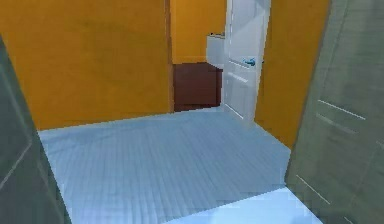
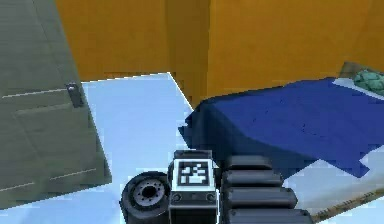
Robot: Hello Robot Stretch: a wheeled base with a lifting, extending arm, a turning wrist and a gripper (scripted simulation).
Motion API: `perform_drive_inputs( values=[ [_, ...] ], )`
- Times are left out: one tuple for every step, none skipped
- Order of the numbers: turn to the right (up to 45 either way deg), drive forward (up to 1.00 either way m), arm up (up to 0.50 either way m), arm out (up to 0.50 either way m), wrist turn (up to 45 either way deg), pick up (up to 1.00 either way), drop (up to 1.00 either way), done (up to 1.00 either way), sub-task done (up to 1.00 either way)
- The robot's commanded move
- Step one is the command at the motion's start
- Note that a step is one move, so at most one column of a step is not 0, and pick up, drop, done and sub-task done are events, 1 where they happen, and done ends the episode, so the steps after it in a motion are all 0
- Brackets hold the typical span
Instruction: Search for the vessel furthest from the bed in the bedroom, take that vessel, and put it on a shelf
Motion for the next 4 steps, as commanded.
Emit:
perform_drive_inputs(
  values=[
    [0.0,1.0,0.0,0.0,0.0,0.0,0.0,0.0,0.0],
    [0.0,1.0,0.0,0.0,0.0,0.0,0.0,0.0,0.0],
    [0.0,1.0,0.0,0.0,0.0,0.0,0.0,0.0,0.0],
    [0.0,0.4,0.0,0.0,0.0,0.0,0.0,0.0,0.0]
  ],
)
